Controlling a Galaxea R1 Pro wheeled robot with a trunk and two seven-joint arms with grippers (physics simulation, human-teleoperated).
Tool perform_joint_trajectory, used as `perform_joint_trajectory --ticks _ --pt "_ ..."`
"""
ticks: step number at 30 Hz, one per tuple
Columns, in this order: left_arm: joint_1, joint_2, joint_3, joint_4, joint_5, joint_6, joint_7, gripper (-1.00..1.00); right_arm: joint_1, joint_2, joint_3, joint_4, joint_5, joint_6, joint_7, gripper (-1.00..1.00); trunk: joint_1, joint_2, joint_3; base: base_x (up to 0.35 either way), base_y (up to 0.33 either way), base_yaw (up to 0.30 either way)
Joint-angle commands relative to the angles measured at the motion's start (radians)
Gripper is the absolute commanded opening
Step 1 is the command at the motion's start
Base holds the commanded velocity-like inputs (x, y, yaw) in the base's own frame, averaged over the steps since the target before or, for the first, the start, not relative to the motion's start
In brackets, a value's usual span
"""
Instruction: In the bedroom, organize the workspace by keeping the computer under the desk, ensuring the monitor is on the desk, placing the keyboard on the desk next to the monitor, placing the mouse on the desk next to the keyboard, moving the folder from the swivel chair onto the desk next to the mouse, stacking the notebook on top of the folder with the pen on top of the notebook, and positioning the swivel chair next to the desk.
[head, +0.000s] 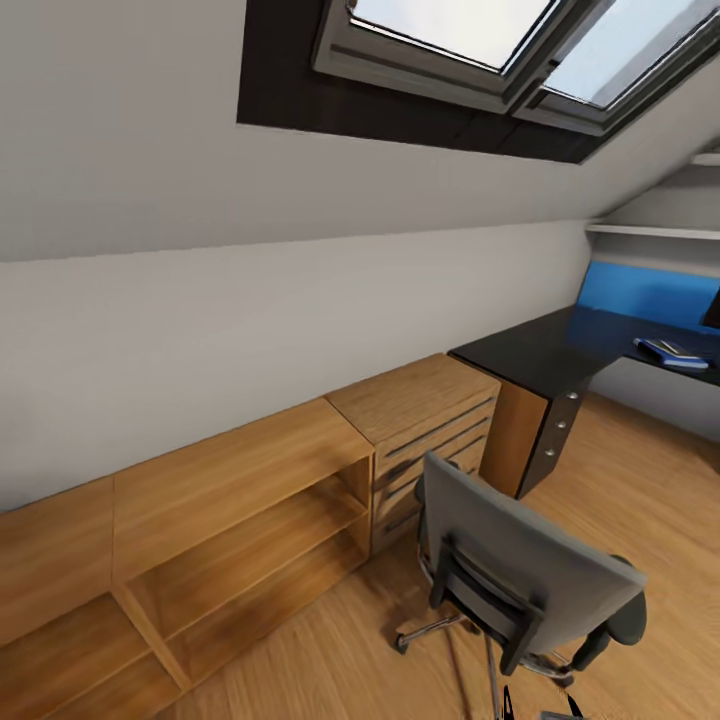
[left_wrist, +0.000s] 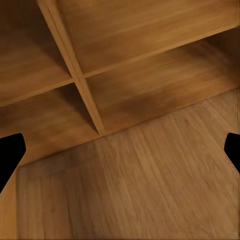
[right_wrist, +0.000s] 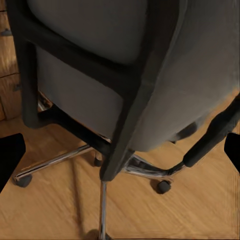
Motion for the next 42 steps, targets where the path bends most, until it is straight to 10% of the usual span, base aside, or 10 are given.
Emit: perform_joint_trajectory --ticks 1,42 --pt "0.0 0.0 -0.009 -0.001 0.004 -0.002 0.006 1.0 -0.001 0.0 0.008 -0.001 -0.001 0.0 -0.009 1.0 0.0 -0.001 -0.001 0.001 0.0 -0.298" --pt "0.0 0.001 -0.009 -0.001 0.004 -0.002 0.003 1.0 0.0 0.0 0.011 -0.001 -0.001 -0.005 -0.009 1.0 0.0 -0.001 -0.001 0.106 0.09 -0.3"
